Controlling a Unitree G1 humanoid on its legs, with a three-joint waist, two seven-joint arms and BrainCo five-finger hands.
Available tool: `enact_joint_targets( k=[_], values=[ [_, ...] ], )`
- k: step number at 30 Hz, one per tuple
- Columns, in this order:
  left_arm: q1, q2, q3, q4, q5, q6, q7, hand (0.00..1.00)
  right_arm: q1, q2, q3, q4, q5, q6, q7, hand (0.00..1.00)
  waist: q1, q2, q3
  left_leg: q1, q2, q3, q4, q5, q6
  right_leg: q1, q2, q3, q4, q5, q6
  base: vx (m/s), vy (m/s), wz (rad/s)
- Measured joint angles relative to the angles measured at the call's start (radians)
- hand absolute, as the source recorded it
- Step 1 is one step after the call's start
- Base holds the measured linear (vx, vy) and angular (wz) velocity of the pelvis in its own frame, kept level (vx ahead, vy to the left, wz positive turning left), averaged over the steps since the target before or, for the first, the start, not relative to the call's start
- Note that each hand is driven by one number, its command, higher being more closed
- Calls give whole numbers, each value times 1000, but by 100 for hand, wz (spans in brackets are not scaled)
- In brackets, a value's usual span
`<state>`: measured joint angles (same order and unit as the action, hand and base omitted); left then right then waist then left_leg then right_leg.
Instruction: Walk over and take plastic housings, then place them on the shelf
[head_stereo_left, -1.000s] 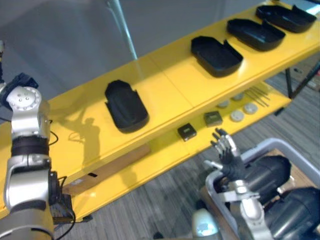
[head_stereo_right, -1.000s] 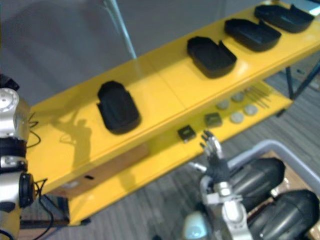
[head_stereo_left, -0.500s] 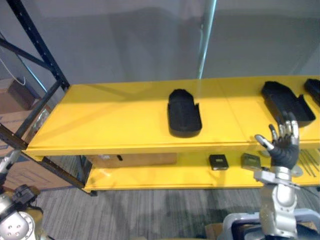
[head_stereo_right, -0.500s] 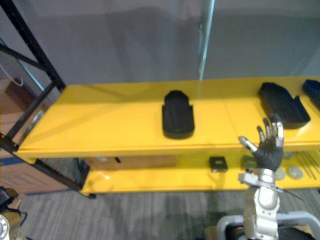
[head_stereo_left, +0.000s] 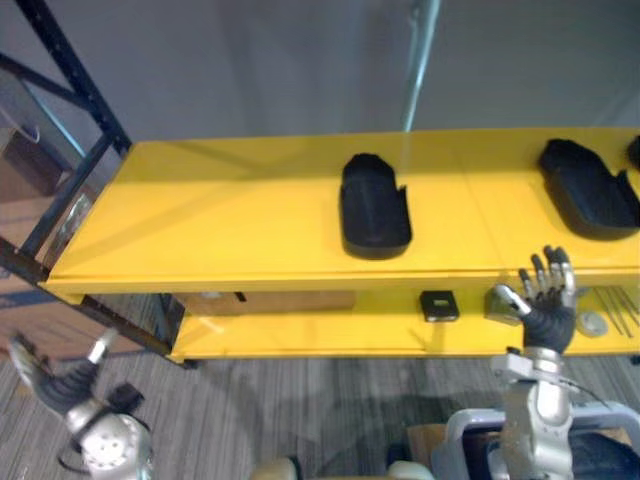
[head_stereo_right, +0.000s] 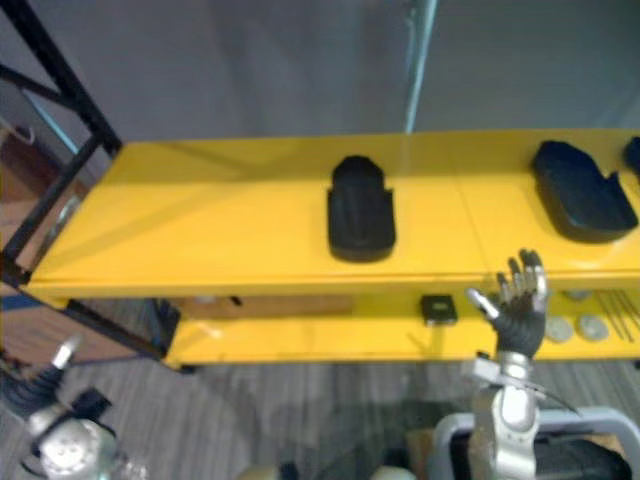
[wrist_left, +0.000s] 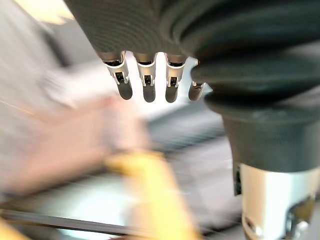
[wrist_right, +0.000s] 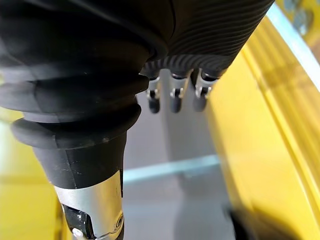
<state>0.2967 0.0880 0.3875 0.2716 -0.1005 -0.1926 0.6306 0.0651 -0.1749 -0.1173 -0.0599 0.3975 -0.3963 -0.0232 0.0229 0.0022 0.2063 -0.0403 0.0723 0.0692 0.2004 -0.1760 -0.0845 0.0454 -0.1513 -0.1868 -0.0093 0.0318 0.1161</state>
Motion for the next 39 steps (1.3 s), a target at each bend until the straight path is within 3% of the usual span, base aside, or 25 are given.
enact_joint_targets(
  k=[4,8,9,14,20,30,34,39],
  values=[
    [-1,-34,-71,270,-13,-8,-23,0,-129,-33,105,-7,-91,1,-2,0,31,7,11,-13,-3,-9,1,11,1,-11,-1,-6,2,0,-1,63,-6,13],
    [3,-62,-91,462,-60,-8,-98,0,-135,-31,196,-76,-145,10,2,0,27,16,16,-3,-1,7,4,11,1,-11,-3,0,14,-1,-3,44,18,-3],
    [5,-62,-94,485,-70,-7,-108,0,-129,-29,209,-85,-158,13,1,100,27,16,16,3,1,16,2,11,1,-10,-2,3,19,-3,-6,16,11,-21],
    [8,-59,-109,597,-129,15,-171,0,-86,-26,311,-134,-270,32,-33,100,15,19,19,22,9,50,2,-3,1,-14,2,34,35,-12,-14,-39,-1,-18],
    [9,-57,-161,655,-141,3,-180,0,-26,-28,331,-174,-423,39,-194,100,-1,22,41,11,10,61,-4,-5,-3,-43,1,59,58,-36,-9,-76,-17,-9],
    [-44,-35,-281,643,-177,-59,-177,0,56,-30,407,-201,-404,48,-192,100,-35,23,41,5,8,80,-25,11,-2,-79,1,78,70,-31,-3,39,3,-4],
    [-61,-24,-319,643,-165,-49,-177,0,-33,-31,425,-112,-371,49,-168,100,-35,24,42,9,5,78,-21,13,2,-76,-2,77,70,-31,-3,10,3,1],
    [-64,-18,-324,651,-167,-9,-178,0,-107,-30,423,-30,-331,108,-143,100,-22,39,49,31,5,54,-25,23,1,-44,-5,50,77,-41,-1,-42,-13,11]
  ],
)
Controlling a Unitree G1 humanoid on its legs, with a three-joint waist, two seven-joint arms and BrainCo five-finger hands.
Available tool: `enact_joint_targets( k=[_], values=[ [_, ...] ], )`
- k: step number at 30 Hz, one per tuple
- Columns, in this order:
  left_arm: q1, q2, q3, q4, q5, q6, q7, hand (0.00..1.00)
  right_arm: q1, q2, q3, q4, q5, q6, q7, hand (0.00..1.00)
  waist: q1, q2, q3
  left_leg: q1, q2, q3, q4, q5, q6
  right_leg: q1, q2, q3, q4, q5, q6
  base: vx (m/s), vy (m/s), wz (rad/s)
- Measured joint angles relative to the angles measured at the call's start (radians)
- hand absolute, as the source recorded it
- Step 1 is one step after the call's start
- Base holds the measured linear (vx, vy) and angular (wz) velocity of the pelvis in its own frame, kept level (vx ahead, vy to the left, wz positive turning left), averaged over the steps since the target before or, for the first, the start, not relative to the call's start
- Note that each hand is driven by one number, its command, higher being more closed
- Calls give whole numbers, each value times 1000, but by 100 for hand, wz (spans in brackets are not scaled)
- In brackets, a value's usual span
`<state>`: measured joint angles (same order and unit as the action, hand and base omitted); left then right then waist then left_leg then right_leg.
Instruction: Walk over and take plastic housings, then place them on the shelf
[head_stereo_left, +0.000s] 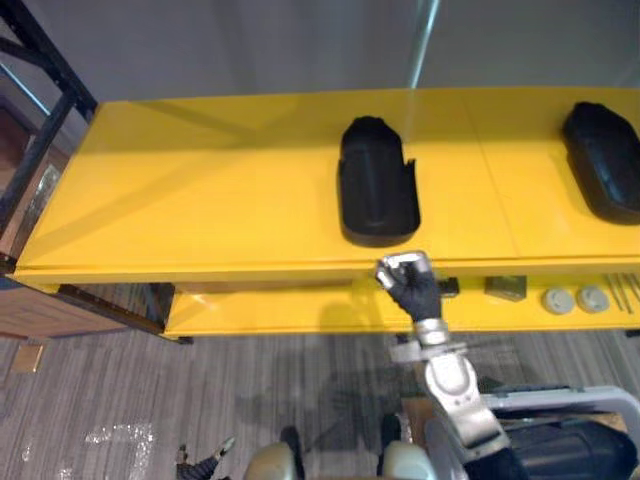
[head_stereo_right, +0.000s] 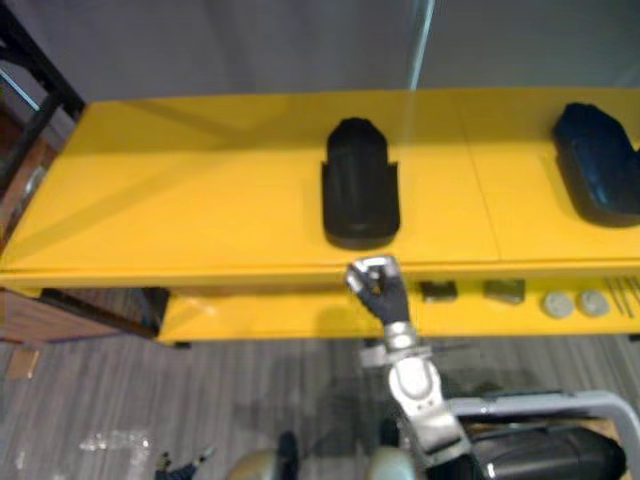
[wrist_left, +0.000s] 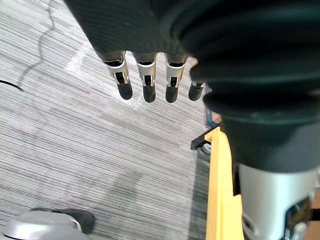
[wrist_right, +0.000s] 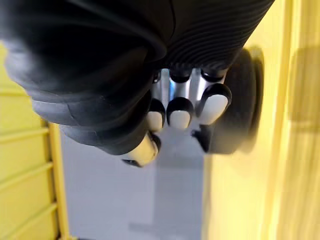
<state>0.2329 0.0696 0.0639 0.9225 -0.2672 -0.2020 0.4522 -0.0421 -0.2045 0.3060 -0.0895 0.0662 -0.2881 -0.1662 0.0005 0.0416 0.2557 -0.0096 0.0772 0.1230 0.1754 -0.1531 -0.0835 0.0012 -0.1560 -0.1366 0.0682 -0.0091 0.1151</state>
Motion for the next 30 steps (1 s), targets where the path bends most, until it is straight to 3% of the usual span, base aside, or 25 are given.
enact_joint_targets(
  k=[7,13,20,23,30],
  values=[
    [3,1,3,2,-1,15,-3,0,-37,2,-21,98,9,36,14,100,15,7,2,11,0,-32,-78,64,-13,-12,0,-42,30,-12,1,-73,-47,18],
    [4,1,5,0,0,31,-7,0,-115,7,-83,188,7,65,11,100,24,10,4,8,-4,-35,-78,71,-12,-17,-6,-46,47,-12,1,-48,-7,2],
    [-4,0,6,-2,1,33,-35,0,-226,-5,-179,253,-4,69,-33,100,32,44,48,-45,-35,-71,31,41,8,-60,-53,-57,184,-74,8,-42,24,15],
    [-12,0,15,-4,1,33,-42,0,-264,-11,-206,266,-5,69,-43,100,38,48,95,-62,-44,-80,87,14,14,-73,-69,-55,249,-102,12,-85,23,7],
    [-11,2,44,-17,0,33,-45,0,-287,-15,-238,267,-23,71,-51,100,42,49,116,-97,-61,-82,119,0,20,-107,-89,-49,286,-123,15,-60,20,3]
  ],
)
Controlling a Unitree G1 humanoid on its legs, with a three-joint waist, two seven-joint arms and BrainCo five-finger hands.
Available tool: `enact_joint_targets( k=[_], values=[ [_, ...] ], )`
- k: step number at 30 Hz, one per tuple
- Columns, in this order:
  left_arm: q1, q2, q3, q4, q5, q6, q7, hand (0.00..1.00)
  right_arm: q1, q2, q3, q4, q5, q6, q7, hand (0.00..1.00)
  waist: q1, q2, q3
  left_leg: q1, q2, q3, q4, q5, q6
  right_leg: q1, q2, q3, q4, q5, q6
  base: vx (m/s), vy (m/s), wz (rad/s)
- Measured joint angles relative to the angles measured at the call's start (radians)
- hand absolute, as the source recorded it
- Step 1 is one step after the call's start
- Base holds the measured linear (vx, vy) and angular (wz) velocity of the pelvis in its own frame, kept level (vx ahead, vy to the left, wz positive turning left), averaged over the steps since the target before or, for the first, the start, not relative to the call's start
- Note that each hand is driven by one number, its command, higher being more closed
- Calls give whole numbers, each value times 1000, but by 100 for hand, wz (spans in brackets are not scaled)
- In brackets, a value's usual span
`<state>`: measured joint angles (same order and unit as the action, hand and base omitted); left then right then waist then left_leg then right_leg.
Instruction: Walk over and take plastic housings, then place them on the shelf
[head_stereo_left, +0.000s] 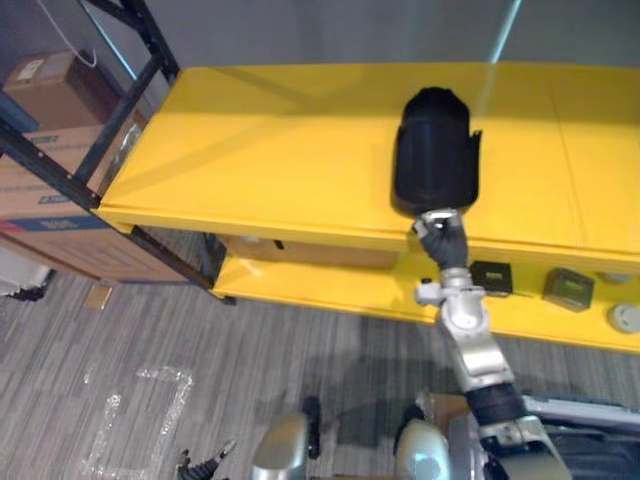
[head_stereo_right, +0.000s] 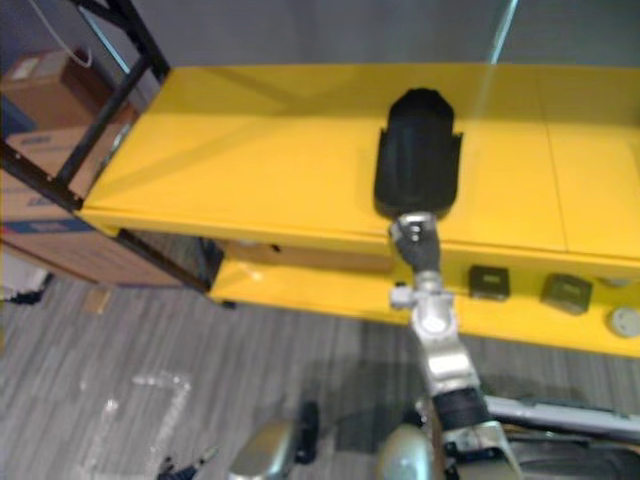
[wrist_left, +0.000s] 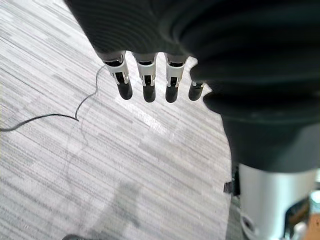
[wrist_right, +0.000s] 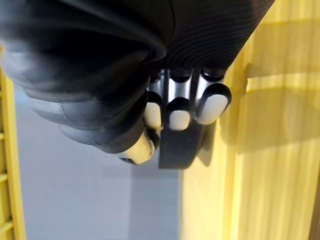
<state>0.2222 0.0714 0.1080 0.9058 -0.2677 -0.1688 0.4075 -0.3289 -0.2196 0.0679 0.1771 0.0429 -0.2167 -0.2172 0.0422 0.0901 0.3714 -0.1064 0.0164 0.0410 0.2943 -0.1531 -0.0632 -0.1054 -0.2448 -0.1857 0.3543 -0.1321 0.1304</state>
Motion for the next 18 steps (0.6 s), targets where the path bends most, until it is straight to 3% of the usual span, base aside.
enact_joint_targets(
  k=[18],
  values=[
    [2,-2,1,-65,1,18,-31,0,-224,-118,-93,200,24,6,-3,100,8,22,30,4,-16,-12,9,4,7,10,-20,-10,26,-6,7,2,6,2]
  ],
)
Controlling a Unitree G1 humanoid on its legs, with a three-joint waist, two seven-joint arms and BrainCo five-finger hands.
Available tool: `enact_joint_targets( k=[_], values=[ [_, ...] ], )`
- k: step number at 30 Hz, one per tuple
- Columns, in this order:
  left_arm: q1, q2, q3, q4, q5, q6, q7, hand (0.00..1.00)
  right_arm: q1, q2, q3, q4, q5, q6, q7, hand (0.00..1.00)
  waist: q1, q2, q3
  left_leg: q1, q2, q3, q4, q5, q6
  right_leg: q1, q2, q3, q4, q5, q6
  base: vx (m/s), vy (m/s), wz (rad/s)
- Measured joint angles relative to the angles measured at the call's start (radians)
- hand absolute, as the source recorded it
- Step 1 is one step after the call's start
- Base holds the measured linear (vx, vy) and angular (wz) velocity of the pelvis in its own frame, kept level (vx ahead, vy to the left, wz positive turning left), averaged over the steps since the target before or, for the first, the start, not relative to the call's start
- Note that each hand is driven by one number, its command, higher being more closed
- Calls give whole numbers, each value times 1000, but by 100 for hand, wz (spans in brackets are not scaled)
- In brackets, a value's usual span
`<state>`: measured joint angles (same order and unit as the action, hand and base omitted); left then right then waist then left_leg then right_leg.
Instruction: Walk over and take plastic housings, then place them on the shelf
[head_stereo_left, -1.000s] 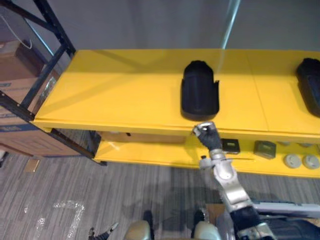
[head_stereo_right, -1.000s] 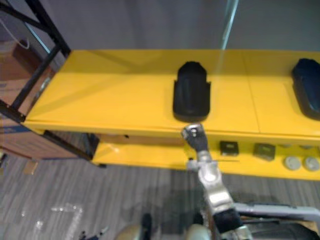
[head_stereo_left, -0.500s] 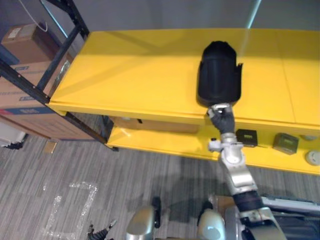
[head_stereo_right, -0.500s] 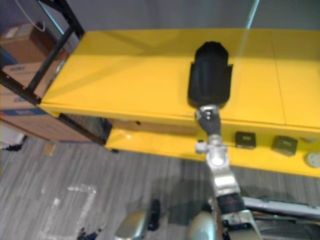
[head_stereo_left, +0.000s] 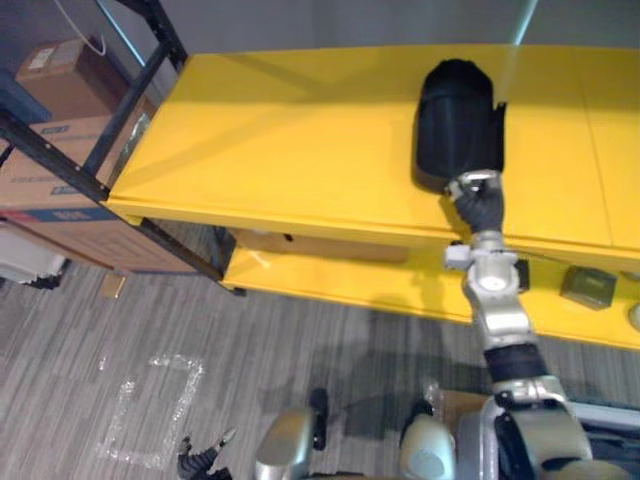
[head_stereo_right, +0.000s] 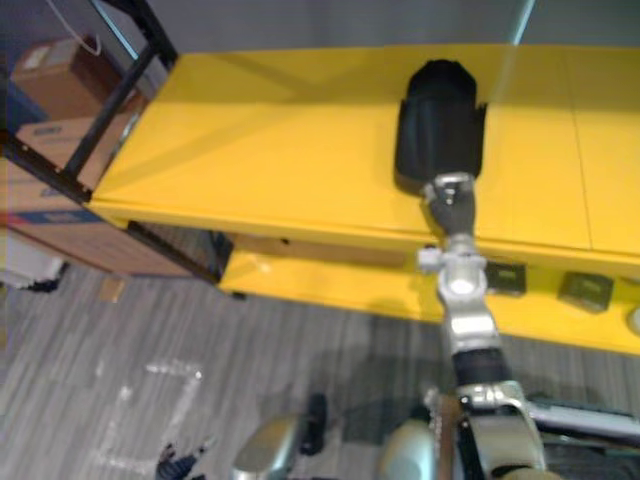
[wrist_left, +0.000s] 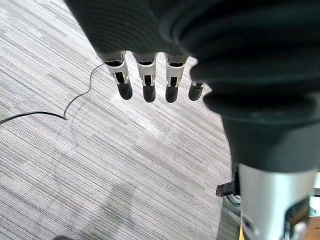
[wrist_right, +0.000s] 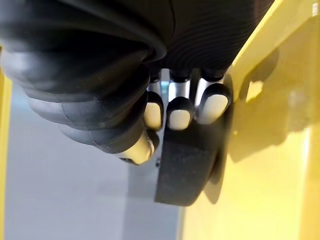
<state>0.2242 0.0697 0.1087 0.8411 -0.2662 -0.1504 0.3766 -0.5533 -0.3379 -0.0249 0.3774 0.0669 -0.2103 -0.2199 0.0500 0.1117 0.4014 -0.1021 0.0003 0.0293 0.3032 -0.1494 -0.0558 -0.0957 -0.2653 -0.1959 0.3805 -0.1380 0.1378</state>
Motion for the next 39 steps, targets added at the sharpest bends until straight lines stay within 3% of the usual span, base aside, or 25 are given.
enact_joint_targets(
  k=[7,22,23,27,31,33,38,39],
  values=[
    [1,0,0,-1,0,0,-7,0,-66,-60,-34,73,40,0,30,100,2,2,1,12,-21,-2,-17,8,8,5,-19,-3,7,-5,8,10,12,3],
    [1,0,-5,-3,-1,1,-13,0,-169,-100,-28,163,41,-9,76,100,17,18,10,15,-16,-19,-23,9,6,30,-13,-29,-20,-2,8,5,2,4],
    [1,0,-5,-3,-1,1,-16,0,-169,-100,-26,162,40,-10,76,0,18,18,10,15,-14,-19,-25,10,5,31,-11,-29,-27,1,7,0,0,0],
    [2,1,-5,1,-1,9,-29,0,-129,-87,-20,57,38,-9,60,0,18,18,9,35,0,-12,-52,15,0,54,7,-30,-76,25,4,20,-2,-7],
    [4,0,-2,5,-2,22,-29,0,82,-18,-22,-295,33,-10,2,0,10,-2,-7,54,21,7,-86,15,-3,82,32,-28,-142,47,2,55,1,-12],
    [7,1,2,10,-2,22,-29,0,190,24,-26,-392,17,-8,-25,0,-7,-26,-24,60,27,14,-95,13,-5,91,40,-27,-165,51,1,91,-2,-9],
    [13,2,27,44,-7,16,-21,0,515,115,-140,-571,52,-10,-86,0,-26,-135,-107,103,60,91,-121,-1,-23,113,79,23,-243,75,-6,111,5,-33],
    [13,4,33,44,-7,14,-15,0,542,120,-158,-575,72,-13,-88,0,-36,-145,-115,105,62,94,-120,-5,-23,119,82,27,-250,76,-7,78,-5,-27]
  ],
)
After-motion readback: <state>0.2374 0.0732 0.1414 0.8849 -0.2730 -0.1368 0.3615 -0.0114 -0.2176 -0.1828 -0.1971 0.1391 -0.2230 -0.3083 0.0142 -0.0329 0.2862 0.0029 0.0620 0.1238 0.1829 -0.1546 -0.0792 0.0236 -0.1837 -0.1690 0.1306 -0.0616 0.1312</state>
